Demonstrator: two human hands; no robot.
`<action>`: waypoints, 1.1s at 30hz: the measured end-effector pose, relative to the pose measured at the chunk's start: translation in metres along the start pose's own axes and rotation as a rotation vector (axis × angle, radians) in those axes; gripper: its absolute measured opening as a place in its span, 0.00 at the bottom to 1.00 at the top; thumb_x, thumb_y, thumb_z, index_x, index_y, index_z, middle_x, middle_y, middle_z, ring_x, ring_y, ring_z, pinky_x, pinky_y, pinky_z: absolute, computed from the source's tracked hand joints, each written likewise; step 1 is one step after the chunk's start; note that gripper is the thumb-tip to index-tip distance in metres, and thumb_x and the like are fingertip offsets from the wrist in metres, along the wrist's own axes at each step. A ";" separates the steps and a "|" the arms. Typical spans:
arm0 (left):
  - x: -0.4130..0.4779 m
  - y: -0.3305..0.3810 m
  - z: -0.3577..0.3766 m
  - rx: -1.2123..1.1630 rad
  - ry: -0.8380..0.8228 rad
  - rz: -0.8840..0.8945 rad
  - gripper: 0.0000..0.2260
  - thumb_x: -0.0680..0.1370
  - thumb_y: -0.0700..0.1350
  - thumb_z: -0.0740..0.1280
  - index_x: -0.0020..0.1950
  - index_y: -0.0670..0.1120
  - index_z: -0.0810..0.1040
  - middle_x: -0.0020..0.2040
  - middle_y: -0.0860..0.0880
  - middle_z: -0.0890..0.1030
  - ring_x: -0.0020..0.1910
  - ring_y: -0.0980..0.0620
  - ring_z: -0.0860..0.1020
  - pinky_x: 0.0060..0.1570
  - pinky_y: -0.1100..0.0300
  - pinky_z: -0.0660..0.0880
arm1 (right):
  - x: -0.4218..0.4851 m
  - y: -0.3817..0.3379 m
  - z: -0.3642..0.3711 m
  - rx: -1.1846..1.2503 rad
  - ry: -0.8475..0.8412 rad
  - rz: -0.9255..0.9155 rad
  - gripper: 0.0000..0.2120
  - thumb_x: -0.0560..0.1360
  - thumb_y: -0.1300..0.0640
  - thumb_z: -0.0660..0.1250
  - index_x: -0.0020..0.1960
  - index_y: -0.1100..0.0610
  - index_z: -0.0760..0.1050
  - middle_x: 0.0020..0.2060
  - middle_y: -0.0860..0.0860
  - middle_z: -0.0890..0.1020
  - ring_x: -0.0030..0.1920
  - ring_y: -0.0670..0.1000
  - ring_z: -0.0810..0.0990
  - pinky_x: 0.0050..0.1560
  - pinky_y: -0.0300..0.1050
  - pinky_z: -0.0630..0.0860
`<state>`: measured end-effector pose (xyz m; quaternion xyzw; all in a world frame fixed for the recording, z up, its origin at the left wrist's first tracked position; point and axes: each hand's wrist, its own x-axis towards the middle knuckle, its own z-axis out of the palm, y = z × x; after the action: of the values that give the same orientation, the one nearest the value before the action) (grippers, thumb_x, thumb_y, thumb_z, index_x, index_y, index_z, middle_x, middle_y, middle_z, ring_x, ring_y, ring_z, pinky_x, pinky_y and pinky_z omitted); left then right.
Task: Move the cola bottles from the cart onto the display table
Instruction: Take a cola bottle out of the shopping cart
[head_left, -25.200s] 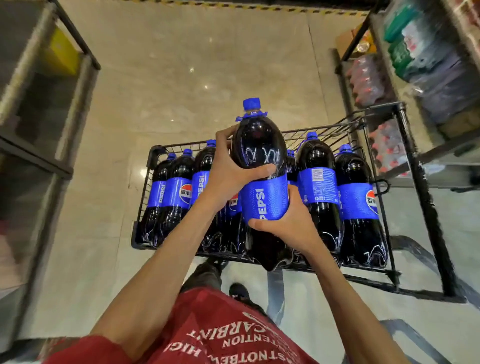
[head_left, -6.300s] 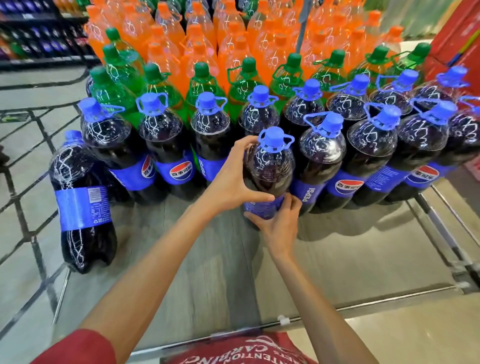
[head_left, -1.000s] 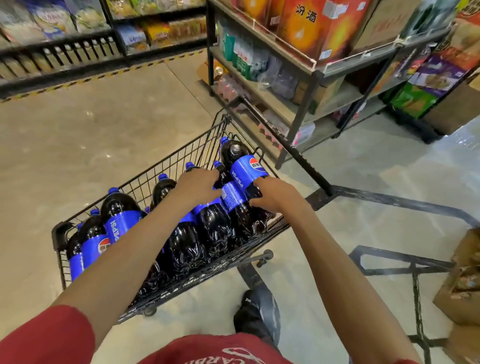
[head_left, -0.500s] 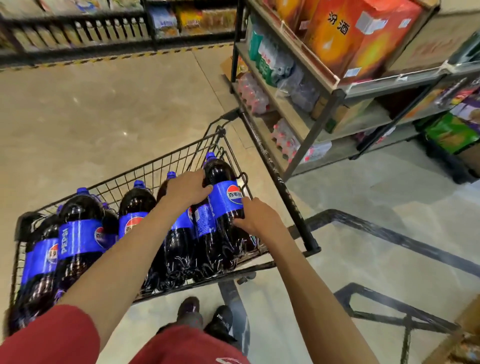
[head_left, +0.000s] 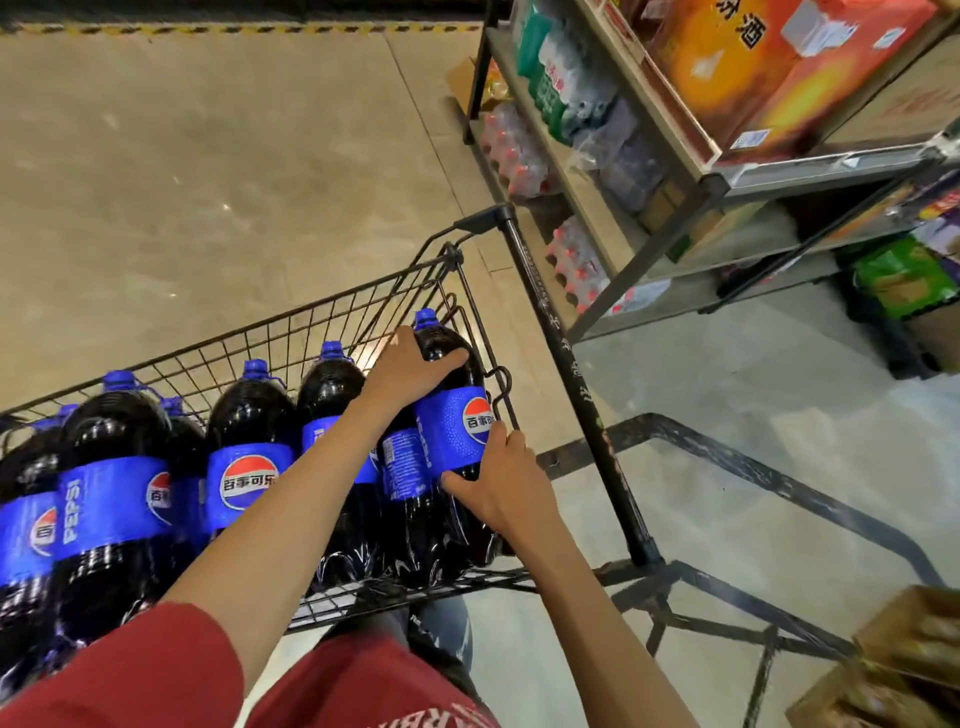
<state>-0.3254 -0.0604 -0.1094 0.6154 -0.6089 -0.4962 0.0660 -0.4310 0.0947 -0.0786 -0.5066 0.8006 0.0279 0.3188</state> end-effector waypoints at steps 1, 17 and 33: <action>0.002 -0.001 0.002 -0.072 -0.019 -0.031 0.42 0.72 0.66 0.72 0.76 0.44 0.60 0.64 0.44 0.77 0.55 0.45 0.77 0.50 0.53 0.73 | 0.001 -0.002 0.000 -0.003 0.001 0.011 0.46 0.74 0.36 0.68 0.79 0.61 0.52 0.70 0.60 0.67 0.68 0.61 0.70 0.62 0.55 0.75; -0.016 0.003 0.006 -0.484 0.108 -0.101 0.46 0.56 0.59 0.82 0.68 0.53 0.63 0.62 0.48 0.76 0.58 0.47 0.78 0.58 0.45 0.79 | 0.004 0.010 0.003 0.120 0.010 -0.018 0.49 0.68 0.34 0.74 0.78 0.55 0.55 0.69 0.53 0.67 0.69 0.55 0.67 0.62 0.53 0.74; -0.102 0.021 0.022 -0.398 0.509 0.025 0.45 0.59 0.53 0.85 0.70 0.53 0.64 0.66 0.50 0.72 0.64 0.51 0.73 0.63 0.52 0.73 | 0.014 0.061 -0.005 0.596 -0.352 -0.339 0.38 0.68 0.52 0.82 0.67 0.44 0.60 0.56 0.37 0.77 0.50 0.29 0.79 0.48 0.26 0.76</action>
<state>-0.3306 0.0292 -0.0515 0.6873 -0.4714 -0.4348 0.3410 -0.4876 0.1114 -0.0989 -0.5042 0.6115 -0.1726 0.5849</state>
